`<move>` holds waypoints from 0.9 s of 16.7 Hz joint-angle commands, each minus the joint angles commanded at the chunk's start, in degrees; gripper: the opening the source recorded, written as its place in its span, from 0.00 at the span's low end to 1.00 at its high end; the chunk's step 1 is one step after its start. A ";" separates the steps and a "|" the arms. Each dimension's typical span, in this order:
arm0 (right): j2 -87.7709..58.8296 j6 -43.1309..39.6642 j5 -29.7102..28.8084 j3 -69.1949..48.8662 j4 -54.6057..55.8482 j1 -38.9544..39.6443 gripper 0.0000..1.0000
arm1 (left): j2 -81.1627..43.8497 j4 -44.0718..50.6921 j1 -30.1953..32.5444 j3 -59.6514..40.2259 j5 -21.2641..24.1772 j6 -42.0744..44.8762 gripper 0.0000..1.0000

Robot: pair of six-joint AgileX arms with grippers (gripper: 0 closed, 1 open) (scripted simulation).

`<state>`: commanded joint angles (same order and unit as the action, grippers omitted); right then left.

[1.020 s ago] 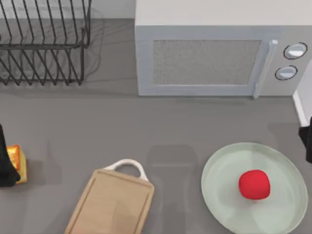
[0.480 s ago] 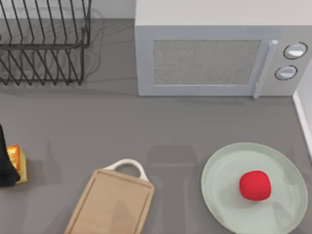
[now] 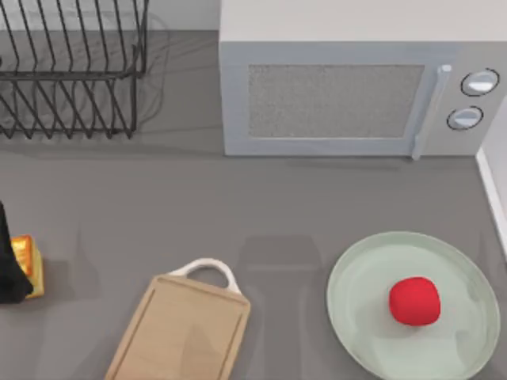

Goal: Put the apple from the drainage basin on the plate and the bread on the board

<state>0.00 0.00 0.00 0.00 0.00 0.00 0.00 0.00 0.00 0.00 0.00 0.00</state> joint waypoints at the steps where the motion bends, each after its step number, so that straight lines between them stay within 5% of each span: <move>1: 0.00 0.00 0.00 0.00 0.00 0.00 1.00 | -0.03 0.03 0.00 -0.03 0.00 0.03 1.00; 7: 0.00 0.00 0.00 0.00 0.00 0.00 1.00 | -12.85 8.83 -0.29 -10.48 -0.06 12.06 1.00; 15: 0.00 0.00 0.00 0.00 0.00 0.00 1.00 | -56.45 33.11 -0.90 -36.39 -0.16 45.07 1.00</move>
<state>0.00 0.00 0.00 0.00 0.00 0.00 -56.45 33.11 -0.90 -36.39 -0.16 45.07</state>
